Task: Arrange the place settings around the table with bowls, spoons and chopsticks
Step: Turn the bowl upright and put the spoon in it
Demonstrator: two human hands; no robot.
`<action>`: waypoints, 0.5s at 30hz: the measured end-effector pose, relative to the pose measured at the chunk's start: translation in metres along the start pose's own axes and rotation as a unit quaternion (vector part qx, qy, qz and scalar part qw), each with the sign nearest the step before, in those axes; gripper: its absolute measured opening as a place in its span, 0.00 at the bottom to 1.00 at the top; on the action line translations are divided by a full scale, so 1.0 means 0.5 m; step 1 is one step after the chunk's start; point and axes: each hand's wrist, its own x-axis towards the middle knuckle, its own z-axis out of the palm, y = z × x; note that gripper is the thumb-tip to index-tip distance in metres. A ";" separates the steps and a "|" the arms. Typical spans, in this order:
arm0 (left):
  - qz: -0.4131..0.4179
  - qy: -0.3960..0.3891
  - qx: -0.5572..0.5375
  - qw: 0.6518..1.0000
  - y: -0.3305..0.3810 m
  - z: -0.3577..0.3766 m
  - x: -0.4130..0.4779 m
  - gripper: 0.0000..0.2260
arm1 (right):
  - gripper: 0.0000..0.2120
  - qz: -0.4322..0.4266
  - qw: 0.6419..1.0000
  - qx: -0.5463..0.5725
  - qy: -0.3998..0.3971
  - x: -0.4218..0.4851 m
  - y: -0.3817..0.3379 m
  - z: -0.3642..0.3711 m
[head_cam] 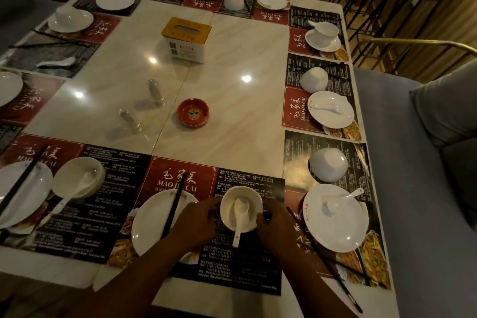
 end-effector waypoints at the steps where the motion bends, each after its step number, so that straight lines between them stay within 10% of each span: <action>1: 0.004 0.000 -0.001 1.000 -0.002 -0.001 -0.002 0.23 | 0.13 -0.002 1.000 0.002 -0.002 -0.002 -0.003 -0.002; 15: 0.021 -0.031 -0.028 0.999 -0.022 -0.015 -0.003 0.21 | 0.13 -0.021 0.999 0.009 0.026 -0.003 0.008 0.028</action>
